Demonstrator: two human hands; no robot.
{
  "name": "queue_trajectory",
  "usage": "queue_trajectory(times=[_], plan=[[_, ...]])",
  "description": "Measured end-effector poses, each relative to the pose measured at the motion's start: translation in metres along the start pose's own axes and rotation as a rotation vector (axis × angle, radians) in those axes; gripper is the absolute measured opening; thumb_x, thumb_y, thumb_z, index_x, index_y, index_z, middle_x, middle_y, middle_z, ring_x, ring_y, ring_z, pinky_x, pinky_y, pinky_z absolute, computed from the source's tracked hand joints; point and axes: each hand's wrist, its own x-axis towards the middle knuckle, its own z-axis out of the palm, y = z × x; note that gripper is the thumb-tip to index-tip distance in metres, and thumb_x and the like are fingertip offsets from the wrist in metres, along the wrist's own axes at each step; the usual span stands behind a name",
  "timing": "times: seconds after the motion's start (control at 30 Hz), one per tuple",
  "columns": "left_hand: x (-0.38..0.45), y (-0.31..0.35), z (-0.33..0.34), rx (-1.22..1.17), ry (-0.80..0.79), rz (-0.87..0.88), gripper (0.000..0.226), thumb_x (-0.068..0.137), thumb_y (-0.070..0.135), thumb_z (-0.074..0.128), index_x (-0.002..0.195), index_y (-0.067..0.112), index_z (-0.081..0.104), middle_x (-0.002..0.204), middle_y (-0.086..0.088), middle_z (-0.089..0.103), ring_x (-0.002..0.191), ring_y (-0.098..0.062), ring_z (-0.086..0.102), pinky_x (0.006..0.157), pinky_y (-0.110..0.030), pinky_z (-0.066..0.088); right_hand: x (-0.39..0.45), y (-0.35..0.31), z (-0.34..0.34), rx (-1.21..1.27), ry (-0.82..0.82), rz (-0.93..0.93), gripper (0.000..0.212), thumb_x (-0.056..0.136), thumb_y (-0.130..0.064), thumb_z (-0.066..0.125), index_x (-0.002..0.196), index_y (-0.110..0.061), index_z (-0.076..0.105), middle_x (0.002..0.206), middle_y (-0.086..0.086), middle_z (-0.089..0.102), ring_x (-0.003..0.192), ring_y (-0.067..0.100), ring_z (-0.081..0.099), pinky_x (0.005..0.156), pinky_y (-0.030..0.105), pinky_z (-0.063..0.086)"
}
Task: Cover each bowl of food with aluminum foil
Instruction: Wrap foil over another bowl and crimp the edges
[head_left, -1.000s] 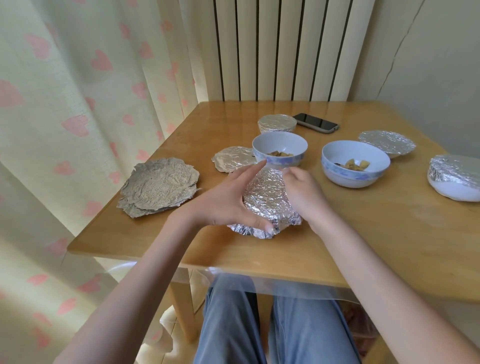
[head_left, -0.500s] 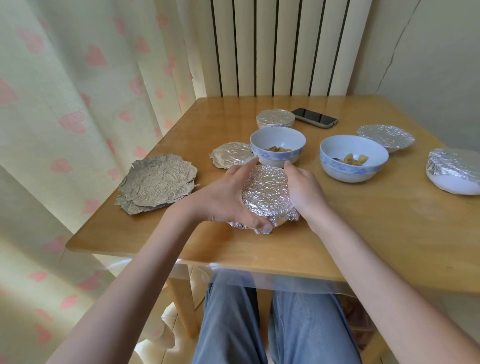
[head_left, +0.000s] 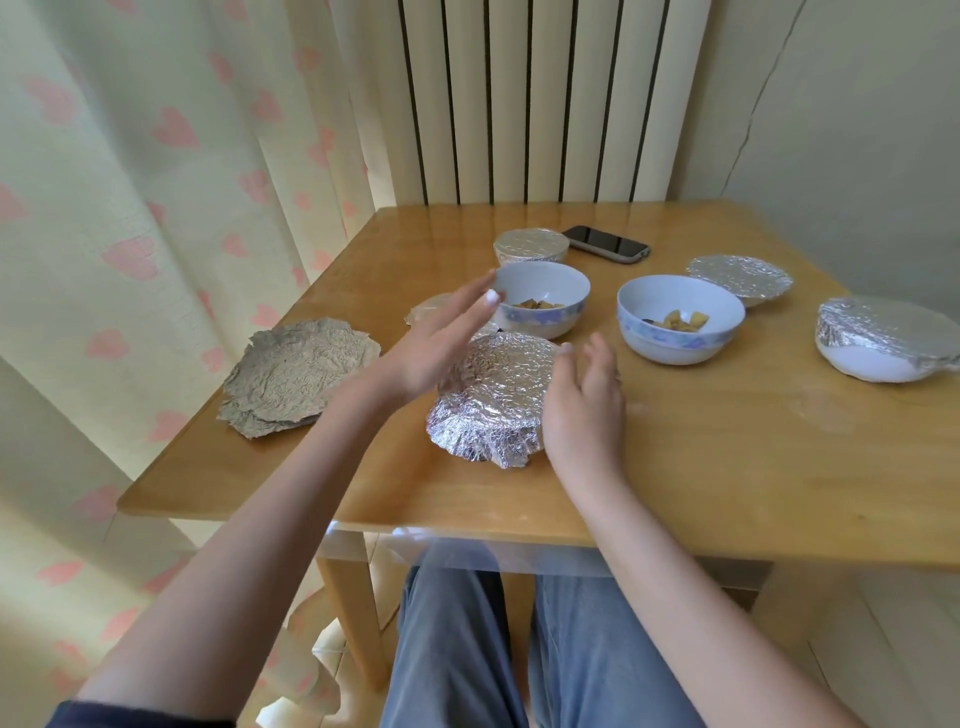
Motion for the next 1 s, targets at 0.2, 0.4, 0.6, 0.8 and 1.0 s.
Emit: queue_trajectory(times=[0.2,0.4,0.6,0.8,1.0], plan=[[0.013,-0.001,0.016,0.075,-0.086,-0.039,0.056,0.092,0.061,0.040,0.129,0.023,0.056,0.129,0.006,0.058,0.121,-0.013,0.052,0.103,-0.029,0.037,0.000,0.005,0.009,0.045,0.053,0.035,0.037,0.101,-0.021,0.035,0.133,-0.006,0.048,0.126,0.014,0.057,0.116,0.028,0.050,0.075,0.020,0.028],[0.016,-0.007,0.016,-0.015,-0.059,-0.084,0.080,0.087,0.076,0.026,0.138,0.021,0.052,0.143,0.003,0.051,0.130,-0.014,0.047,0.115,-0.041,0.030,-0.001,0.003,0.010,0.080,0.074,0.039,0.036,0.102,-0.024,0.034,0.121,-0.002,0.055,0.115,0.016,0.062,0.106,0.029,0.053,0.071,0.023,0.026],[0.007,-0.019,0.012,-0.587,0.112,-0.261,0.070,0.100,0.060,0.017,0.132,0.010,0.055,0.121,-0.008,0.067,0.112,-0.022,0.064,0.101,-0.041,0.047,-0.016,0.002,0.005,0.334,0.104,0.303,0.049,0.100,-0.043,0.032,0.143,-0.020,0.035,0.143,0.003,0.043,0.128,0.020,0.041,0.108,0.040,0.033],[-0.005,-0.012,0.032,-0.837,0.277,-0.339,0.060,0.103,0.050,0.024,0.094,0.006,0.064,0.079,-0.007,0.075,0.078,-0.023,0.071,0.079,-0.036,0.055,-0.004,-0.009,0.027,0.455,0.116,0.466,0.039,0.097,-0.040,0.031,0.123,-0.019,0.052,0.119,0.002,0.056,0.105,0.022,0.053,0.096,0.038,0.043],[-0.024,-0.022,0.070,-0.745,0.383,-0.260,0.082,0.084,0.078,0.029,0.135,0.019,0.056,0.129,0.001,0.064,0.124,-0.016,0.056,0.113,-0.042,0.035,0.067,0.008,0.003,0.230,-0.247,0.465,0.068,0.086,-0.069,0.026,0.114,-0.019,0.063,0.109,0.015,0.068,0.078,0.035,0.064,0.055,0.026,0.048]])
